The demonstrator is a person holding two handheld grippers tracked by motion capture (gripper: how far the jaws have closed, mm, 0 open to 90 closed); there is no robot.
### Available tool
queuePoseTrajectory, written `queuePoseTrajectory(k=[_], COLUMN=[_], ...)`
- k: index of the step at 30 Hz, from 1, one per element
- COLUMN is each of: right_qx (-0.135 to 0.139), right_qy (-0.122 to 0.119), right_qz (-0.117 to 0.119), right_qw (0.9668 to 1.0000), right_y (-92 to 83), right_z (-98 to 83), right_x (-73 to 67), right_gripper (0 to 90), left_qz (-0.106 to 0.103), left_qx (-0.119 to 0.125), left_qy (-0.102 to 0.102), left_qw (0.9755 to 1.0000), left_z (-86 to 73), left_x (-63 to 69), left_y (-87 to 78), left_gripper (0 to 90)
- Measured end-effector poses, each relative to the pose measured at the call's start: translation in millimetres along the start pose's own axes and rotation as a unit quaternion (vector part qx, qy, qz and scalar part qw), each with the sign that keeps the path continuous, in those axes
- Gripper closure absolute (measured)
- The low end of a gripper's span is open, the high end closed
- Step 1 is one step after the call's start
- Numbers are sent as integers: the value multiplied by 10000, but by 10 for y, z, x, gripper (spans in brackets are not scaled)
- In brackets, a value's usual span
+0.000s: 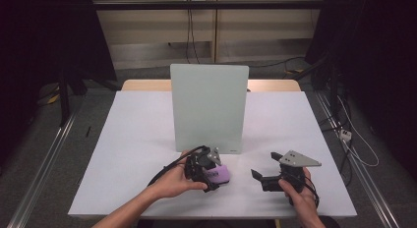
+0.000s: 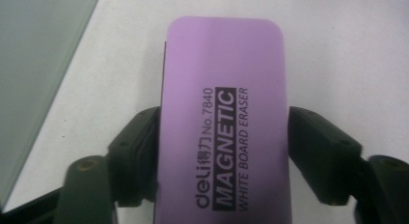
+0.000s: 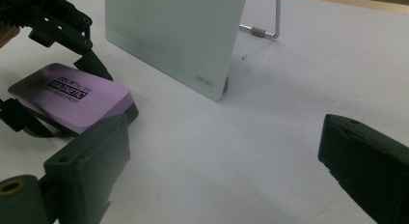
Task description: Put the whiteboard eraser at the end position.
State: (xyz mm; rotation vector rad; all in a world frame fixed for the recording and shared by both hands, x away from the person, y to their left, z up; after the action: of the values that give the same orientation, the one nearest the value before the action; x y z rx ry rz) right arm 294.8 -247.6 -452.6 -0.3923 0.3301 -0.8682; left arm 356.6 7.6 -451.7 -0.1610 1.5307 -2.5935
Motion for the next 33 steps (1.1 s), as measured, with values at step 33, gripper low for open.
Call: queuePoseTrajectory(k=[33], right_qx=[-8], right_qy=[11], right_qz=[-5], right_qw=[10000], right_y=[4], right_z=[1], right_x=[2], right_gripper=[38], left_qz=[1328], left_qx=[1803], left_qy=[-1347], left_qw=[9653], left_z=[-197], left_x=[-290], left_y=[-611], left_gripper=[59])
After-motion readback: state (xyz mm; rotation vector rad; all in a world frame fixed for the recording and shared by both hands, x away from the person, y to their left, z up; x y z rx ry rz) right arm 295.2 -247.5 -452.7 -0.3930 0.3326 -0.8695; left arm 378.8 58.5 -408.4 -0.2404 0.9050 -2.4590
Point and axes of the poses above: each handheld gripper's, and its own axes: y roughly forward along the jaws, z roughly out of its top, x roughly to its right, the point moved 2 cm from there along y, roughly forward along the jaws, and after that the axes turned 4 degrees about z, right-handed, at the moved point
